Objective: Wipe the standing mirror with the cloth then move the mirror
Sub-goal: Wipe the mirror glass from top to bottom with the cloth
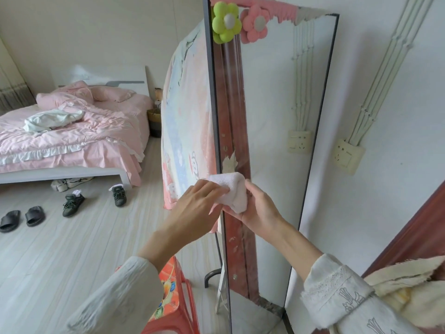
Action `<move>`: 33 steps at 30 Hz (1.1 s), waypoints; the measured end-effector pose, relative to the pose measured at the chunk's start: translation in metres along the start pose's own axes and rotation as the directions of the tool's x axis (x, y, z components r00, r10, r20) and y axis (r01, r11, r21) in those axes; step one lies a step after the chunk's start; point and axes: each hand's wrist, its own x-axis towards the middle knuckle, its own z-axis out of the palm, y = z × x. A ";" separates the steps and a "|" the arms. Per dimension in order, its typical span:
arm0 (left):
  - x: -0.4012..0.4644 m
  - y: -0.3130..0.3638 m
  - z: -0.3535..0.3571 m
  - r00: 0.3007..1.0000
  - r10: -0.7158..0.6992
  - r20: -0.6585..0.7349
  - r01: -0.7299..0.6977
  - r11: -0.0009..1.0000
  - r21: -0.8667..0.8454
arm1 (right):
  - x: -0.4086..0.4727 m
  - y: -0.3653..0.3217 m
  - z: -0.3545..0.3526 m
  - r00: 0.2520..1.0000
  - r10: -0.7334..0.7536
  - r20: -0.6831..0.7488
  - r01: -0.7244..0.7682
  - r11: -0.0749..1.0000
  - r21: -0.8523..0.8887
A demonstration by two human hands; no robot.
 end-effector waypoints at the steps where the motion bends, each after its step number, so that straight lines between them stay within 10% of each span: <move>1: 0.002 0.001 0.002 0.999 0.035 -0.001 -0.035 0.999 0.015 | -0.003 -0.008 -0.003 0.998 -0.014 0.058 0.016 0.999 -0.028; 8: 0.041 0.013 -0.011 0.974 0.227 0.007 -0.226 0.973 -0.055 | -0.019 -0.055 -0.012 0.983 -0.137 0.125 0.166 0.951 -0.262; 13: 0.078 0.015 -0.029 0.953 0.302 -0.017 -0.303 0.949 -0.090 | -0.017 -0.092 0.004 0.951 -0.302 -0.073 0.257 0.897 -0.360; 16: 0.099 0.009 -0.044 0.970 0.207 -0.129 -0.231 0.951 -0.204 | -0.008 -0.115 0.009 0.805 -0.552 -0.217 0.257 0.655 -0.711; 24: 0.173 -0.025 -0.103 0.818 -0.343 -0.461 0.125 0.889 -0.440 | 0.021 -0.196 0.033 0.345 -0.919 0.190 0.089 -0.170 -0.981; 33: 0.234 -0.031 -0.123 0.897 -0.343 -0.280 0.033 0.682 -0.730 | 0.052 -0.228 0.049 0.464 -0.858 0.218 -0.142 -0.315 -0.938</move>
